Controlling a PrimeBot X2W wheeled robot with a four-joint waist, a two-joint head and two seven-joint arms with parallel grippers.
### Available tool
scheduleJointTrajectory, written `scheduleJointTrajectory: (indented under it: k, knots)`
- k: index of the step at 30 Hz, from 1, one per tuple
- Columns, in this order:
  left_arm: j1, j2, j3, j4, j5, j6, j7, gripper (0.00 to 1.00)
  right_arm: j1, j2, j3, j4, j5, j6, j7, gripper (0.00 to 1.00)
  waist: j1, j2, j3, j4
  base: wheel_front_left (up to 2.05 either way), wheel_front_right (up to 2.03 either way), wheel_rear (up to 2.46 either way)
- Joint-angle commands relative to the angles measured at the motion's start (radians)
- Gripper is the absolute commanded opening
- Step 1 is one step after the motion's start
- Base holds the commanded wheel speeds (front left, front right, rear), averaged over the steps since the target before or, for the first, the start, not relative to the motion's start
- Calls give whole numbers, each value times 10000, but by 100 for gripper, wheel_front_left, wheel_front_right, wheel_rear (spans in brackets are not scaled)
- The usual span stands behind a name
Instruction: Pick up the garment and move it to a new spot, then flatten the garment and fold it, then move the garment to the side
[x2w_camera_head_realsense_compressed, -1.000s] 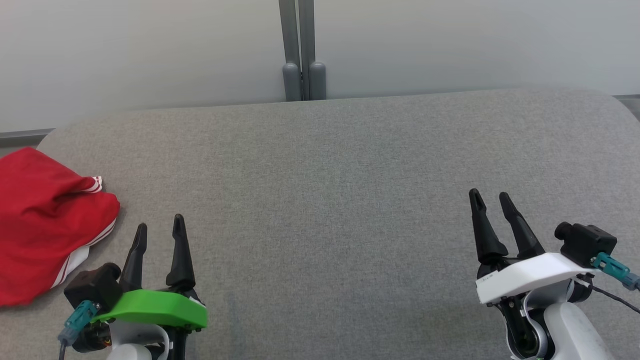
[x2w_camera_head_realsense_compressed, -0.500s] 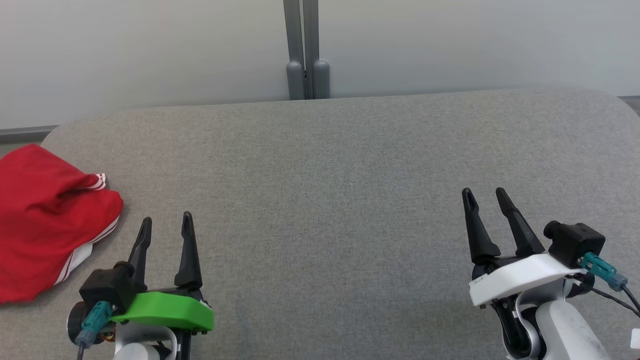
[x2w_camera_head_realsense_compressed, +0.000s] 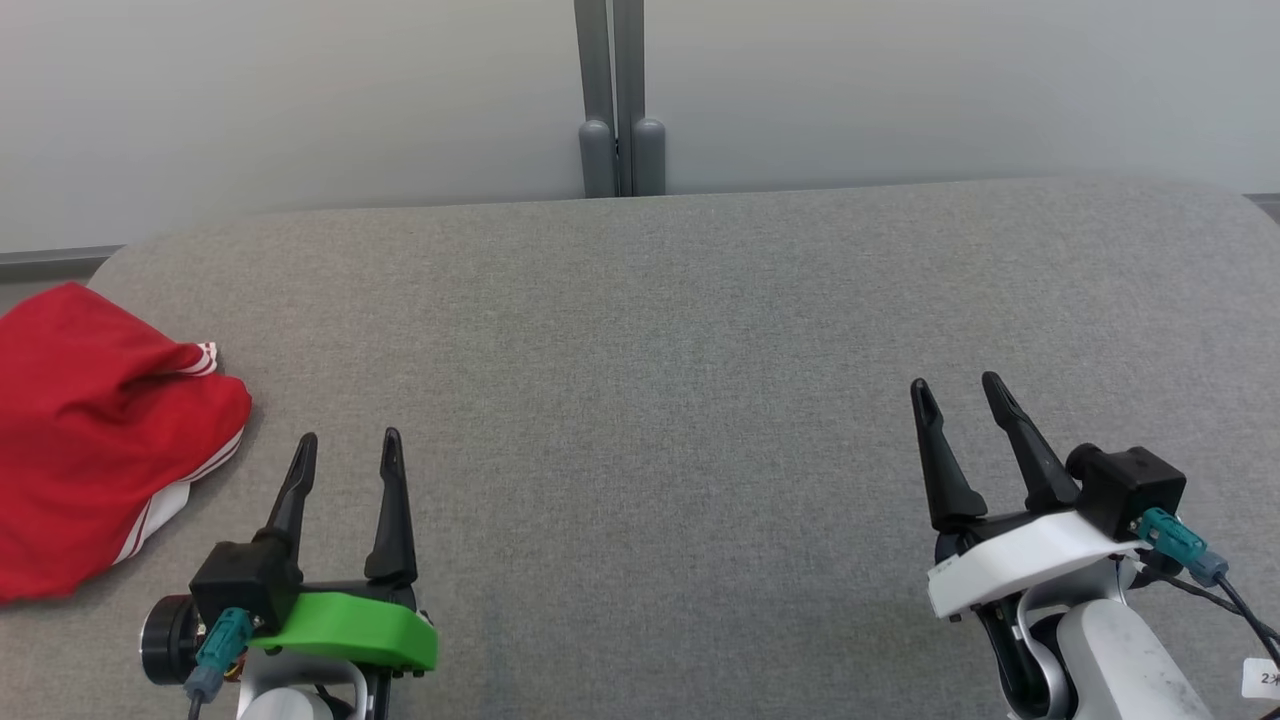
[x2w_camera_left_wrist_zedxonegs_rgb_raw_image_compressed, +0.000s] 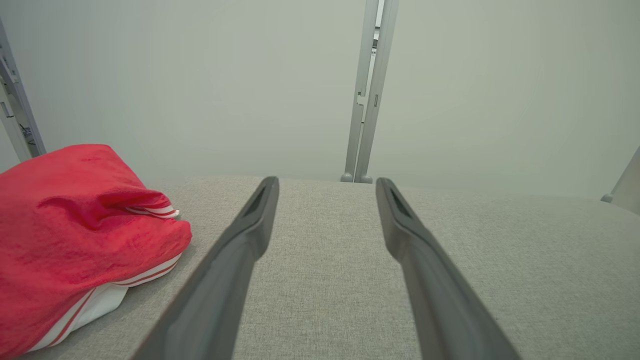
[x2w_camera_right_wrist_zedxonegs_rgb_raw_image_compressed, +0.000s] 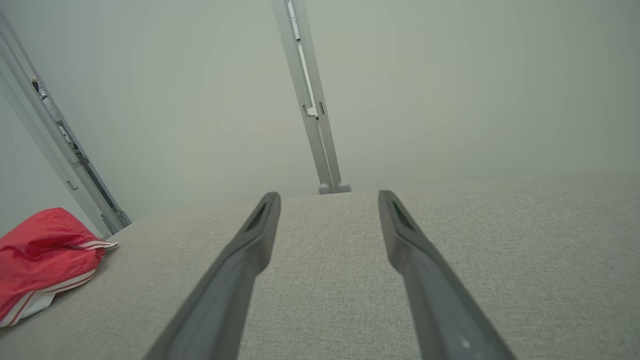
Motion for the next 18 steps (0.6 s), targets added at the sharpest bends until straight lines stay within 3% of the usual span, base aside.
scheduleJointTrajectory:
  k: [1, 18]
  knots:
    - [37, 4, 20, 14, 265, -60, -89, 100, -165, -24, 29, 6, -259, 6, -100, 100, -1, 0, -3, 4, 0, 0, 0]
    - [-9, -81, 15, 168, 1551, -83, -384, 100, -200, 24, 197, 38, -1296, 6, -397, 100, -1, 0, -44, 51, 0, 0, 0]
